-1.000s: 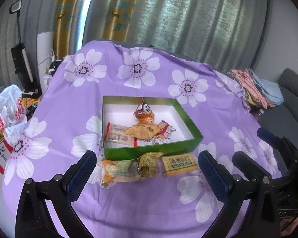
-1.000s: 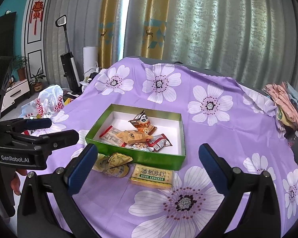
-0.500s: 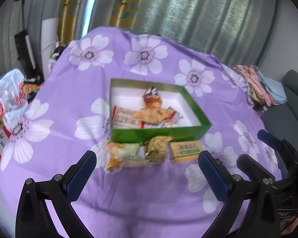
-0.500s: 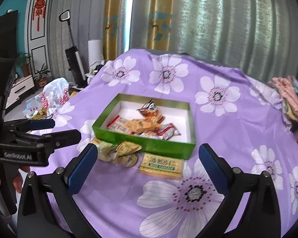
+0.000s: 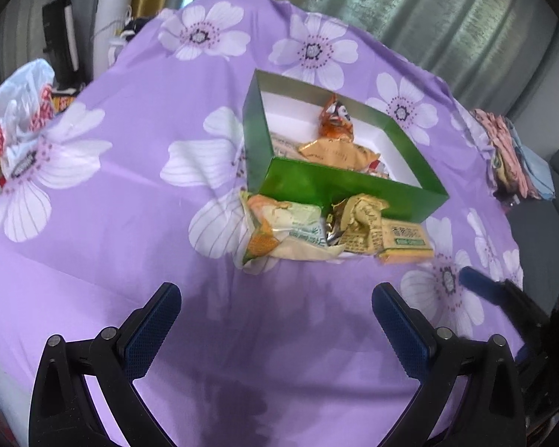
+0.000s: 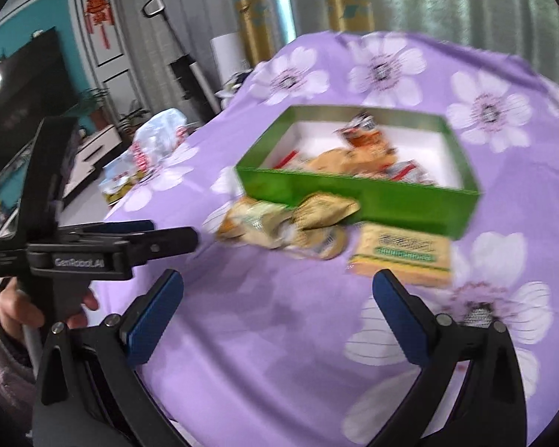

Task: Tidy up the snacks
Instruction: 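Grasp the green-labelled pastry bag with the right gripper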

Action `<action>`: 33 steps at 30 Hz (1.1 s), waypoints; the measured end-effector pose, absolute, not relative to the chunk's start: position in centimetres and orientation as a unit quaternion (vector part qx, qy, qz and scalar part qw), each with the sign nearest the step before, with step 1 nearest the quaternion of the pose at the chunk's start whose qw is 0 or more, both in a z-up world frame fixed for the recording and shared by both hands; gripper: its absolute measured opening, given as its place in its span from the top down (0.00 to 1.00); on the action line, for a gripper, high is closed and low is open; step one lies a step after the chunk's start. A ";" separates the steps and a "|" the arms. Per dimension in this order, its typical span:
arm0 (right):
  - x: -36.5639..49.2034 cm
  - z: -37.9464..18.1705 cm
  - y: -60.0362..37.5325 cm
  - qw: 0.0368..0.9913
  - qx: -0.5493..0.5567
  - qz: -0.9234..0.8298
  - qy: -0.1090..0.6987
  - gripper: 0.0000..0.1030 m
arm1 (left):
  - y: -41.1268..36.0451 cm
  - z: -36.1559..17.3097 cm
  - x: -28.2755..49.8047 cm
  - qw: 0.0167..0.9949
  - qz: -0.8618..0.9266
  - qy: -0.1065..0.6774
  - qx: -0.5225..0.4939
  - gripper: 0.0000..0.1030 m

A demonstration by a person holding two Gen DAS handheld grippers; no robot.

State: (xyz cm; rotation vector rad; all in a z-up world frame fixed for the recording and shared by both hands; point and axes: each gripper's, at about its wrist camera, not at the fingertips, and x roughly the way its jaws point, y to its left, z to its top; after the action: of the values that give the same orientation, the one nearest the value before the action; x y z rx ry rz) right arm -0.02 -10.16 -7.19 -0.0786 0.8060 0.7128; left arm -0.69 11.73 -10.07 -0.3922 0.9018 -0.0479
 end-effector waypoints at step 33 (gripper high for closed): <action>6.1 -13.2 -0.6 0.803 -0.108 0.399 0.429 0.72 | 13.1 -13.8 6.7 0.853 -0.115 0.462 -0.214 0.45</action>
State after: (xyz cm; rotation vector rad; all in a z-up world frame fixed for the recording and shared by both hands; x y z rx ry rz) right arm 6.11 -0.62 -13.17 -0.2314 0.9188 0.8551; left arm 6.74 13.10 -13.81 -0.4510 0.9725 -0.2429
